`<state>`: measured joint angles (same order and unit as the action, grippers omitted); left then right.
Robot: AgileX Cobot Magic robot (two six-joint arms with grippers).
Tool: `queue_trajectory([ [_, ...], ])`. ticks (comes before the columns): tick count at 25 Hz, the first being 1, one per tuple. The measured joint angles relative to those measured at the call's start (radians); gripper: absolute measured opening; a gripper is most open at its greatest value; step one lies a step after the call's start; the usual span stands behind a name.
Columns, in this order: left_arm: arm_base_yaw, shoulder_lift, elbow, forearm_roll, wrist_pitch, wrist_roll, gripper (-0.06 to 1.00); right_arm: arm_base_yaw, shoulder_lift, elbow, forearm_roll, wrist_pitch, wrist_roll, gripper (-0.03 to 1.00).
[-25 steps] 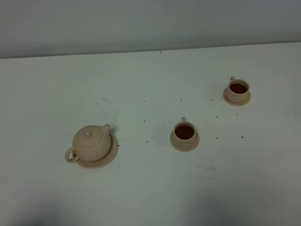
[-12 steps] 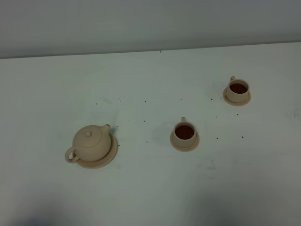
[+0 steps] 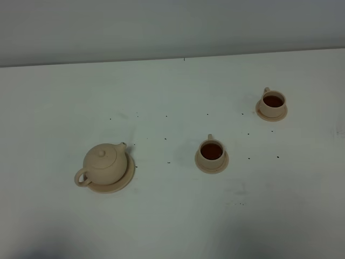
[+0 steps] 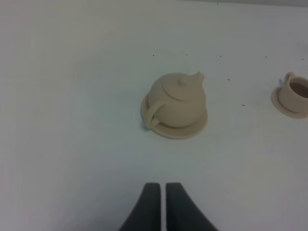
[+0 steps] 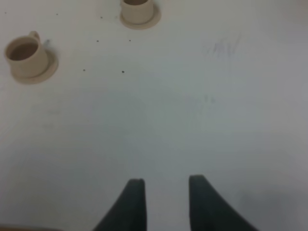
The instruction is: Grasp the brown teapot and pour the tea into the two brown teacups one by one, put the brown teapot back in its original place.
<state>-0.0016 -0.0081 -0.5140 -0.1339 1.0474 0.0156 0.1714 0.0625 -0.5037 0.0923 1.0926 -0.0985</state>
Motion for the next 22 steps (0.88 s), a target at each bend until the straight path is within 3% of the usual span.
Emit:
queue_trajectory([
  [22, 0.0, 0.0, 0.0, 0.0, 0.0, 0.0, 0.04, 0.0, 0.0, 0.0, 0.0, 0.0, 0.0, 0.24],
])
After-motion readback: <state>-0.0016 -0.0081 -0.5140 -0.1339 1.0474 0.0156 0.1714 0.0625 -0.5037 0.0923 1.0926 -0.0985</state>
